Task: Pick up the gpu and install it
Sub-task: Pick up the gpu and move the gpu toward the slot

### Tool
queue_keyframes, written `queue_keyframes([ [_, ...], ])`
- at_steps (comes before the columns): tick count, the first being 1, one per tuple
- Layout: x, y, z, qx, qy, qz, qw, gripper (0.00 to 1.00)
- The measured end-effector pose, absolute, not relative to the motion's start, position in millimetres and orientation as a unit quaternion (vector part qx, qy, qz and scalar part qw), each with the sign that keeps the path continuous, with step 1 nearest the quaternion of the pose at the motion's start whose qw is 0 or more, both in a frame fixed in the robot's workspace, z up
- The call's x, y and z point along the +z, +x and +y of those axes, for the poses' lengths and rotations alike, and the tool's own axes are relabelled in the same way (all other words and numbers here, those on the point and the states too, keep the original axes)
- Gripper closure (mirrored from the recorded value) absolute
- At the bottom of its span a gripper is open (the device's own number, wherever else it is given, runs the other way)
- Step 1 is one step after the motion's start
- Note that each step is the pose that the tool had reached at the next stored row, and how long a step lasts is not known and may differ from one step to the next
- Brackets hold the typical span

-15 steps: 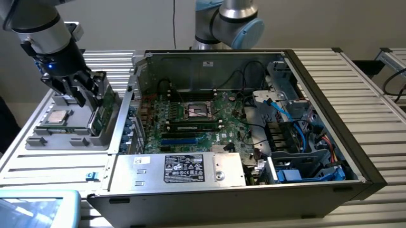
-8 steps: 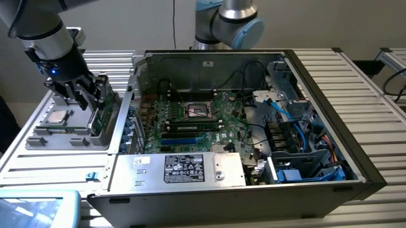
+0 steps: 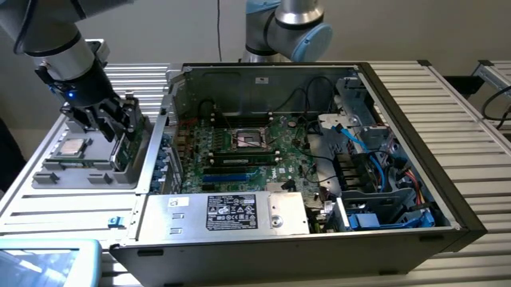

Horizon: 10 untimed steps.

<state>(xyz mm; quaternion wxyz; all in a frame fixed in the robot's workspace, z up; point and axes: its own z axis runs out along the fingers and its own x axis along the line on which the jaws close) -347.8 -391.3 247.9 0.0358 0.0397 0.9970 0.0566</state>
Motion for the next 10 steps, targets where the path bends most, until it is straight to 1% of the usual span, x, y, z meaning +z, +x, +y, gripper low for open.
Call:
queue_keyframes([
  [10,229.7,-347.8,-386.0,0.057,0.035,0.997,0.038,0.48],
])
